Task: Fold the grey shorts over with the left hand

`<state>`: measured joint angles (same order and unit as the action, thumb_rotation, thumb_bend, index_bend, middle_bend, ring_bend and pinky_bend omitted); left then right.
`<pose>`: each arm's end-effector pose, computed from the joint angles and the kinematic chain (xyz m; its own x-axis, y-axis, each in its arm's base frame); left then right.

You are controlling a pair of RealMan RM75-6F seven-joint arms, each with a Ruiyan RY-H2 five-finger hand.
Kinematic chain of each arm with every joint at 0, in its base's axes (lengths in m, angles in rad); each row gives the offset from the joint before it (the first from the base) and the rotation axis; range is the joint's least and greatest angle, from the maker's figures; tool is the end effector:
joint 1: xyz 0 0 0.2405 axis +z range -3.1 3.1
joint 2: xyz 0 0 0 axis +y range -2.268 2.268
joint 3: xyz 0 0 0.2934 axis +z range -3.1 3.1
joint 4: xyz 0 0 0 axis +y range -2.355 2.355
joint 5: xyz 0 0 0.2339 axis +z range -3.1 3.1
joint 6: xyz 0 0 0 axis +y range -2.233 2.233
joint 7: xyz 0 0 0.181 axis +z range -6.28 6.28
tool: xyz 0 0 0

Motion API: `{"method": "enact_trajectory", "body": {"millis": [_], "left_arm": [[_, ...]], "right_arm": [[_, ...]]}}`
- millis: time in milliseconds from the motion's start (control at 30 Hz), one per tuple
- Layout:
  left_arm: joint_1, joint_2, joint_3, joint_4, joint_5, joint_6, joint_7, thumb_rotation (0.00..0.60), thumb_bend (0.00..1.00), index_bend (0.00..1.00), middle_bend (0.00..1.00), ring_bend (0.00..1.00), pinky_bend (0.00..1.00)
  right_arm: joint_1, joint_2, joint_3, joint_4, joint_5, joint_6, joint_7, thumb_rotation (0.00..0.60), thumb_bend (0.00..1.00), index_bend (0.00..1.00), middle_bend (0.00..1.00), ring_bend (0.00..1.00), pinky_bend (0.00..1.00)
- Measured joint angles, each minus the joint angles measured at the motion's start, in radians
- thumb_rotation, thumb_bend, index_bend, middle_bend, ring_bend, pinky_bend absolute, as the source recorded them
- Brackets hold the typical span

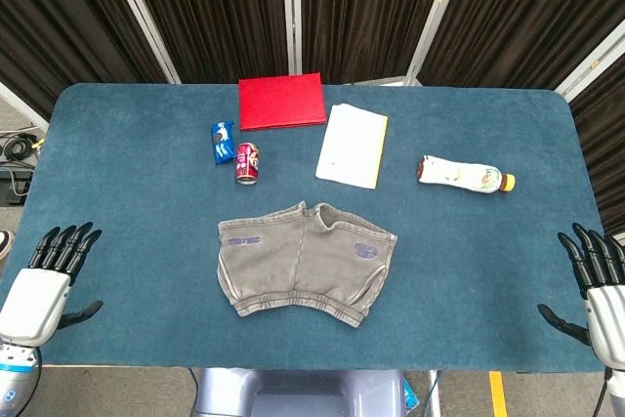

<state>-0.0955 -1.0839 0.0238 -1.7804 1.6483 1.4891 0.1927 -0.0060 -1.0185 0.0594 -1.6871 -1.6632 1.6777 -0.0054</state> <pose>-0.2979 0.2034 0.1311 0.4629 0.0448 0.8853 0.8760 -0.1755 -0.4492 -0.3207 -0.1895 0.2023 0.4126 0.1627 0.8963 -0.8980 -0.0927 0.4302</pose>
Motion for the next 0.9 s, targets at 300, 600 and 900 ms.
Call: {"method": "enact_trajectory", "body": {"millis": [300, 600, 900], "left_arm": [[-0.007, -0.01, -0.003, 0.013, -0.001, -0.008, -0.001, 0.6, 0.0, 0.0, 0.0, 0.0, 0.0], [-0.128, -0.126, -0.005, 0.178, 0.071, -0.142, -0.048, 0.6, 0.0, 0.12, 0.0, 0.0, 0.03], [-0.348, -0.374, 0.016, 0.588, 0.221, -0.275, -0.232, 0.6, 0.0, 0.3, 0.12, 0.11, 0.17]], "right_arm": [[-0.001, 0.003, -0.001, -0.004, 0.002, -0.002, 0.001, 0.6, 0.0, 0.0, 0.0, 0.0, 0.0], [0.006, 0.007, 0.008, -0.007, 0.029, -0.021, 0.004, 0.6, 0.0, 0.0, 0.0, 0.0, 0.0], [0.008, 0.012, 0.017, -0.003, 0.054, -0.028, 0.018, 0.6, 0.0, 0.0, 0.0, 0.0, 0.0]]}}
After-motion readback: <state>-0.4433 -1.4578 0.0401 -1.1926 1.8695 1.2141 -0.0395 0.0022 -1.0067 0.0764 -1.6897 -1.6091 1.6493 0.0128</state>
